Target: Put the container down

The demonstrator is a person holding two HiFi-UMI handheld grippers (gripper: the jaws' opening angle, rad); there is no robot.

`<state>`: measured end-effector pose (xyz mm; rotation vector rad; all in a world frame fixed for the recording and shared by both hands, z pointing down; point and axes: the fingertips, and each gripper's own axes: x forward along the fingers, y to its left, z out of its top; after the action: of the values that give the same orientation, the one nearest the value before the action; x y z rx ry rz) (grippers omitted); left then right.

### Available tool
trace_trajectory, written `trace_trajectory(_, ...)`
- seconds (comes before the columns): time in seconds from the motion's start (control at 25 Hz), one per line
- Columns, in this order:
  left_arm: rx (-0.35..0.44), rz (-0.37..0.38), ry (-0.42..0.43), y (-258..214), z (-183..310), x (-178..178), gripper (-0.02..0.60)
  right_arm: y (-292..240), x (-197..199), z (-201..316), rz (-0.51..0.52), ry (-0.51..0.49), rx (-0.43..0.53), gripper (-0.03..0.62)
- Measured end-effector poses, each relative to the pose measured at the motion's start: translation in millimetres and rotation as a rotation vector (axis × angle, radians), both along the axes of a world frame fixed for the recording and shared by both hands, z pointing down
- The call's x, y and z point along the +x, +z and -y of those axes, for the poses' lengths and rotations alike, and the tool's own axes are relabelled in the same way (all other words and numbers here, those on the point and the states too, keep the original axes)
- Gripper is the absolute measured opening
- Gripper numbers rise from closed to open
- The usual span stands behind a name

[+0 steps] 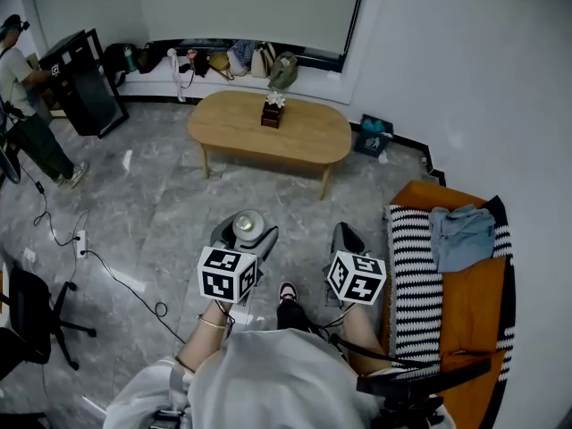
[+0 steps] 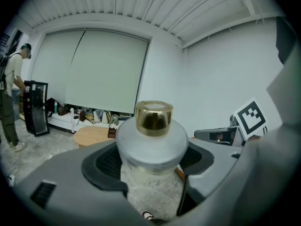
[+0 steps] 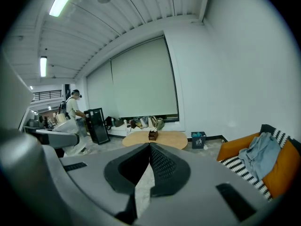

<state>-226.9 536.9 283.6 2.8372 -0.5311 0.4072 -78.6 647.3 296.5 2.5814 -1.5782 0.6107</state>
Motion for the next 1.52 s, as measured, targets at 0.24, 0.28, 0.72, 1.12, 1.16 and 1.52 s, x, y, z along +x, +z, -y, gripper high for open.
trace_trajectory(0.24, -0.006, -0.007, -0.027, 0.0, 40.3, 32.4, 0.339, -5.0, 38.1, 44.2, 0.009, -0.018, 0.011, 0.023)
trace_trajectory(0.28, -0.004, -0.010, -0.032, -1.5, 47.9, 38.7, 0.339, -6.8, 45.4, 52.2, 0.009, -0.021, 0.015, 0.023)
trace_trajectory(0.72, 0.006, -0.016, -0.083, -16.2, 108.2, 110.7, 0.339, -23.4, 127.6, 117.3, 0.015, -0.060, 0.047, 0.023)
trace_trajectory(1.12, 0.014, -0.001, -0.093, -18.4, 144.9, 178.0, 0.339, -14.1, 201.8, 151.4, 0.042, -0.059, 0.043, 0.023)
trace_trajectory(1.16, 0.015, 0.001, -0.092, -17.8, 147.7, 182.9, 0.339, -12.4, 207.6, 154.8, 0.046, -0.058, 0.042, 0.023)
trace_trajectory(1.52, 0.011, 0.032, -0.100, -10.8, 169.5, 209.8, 0.339, 2.5, 244.8, 176.6, 0.085, -0.053, 0.032, 0.023)
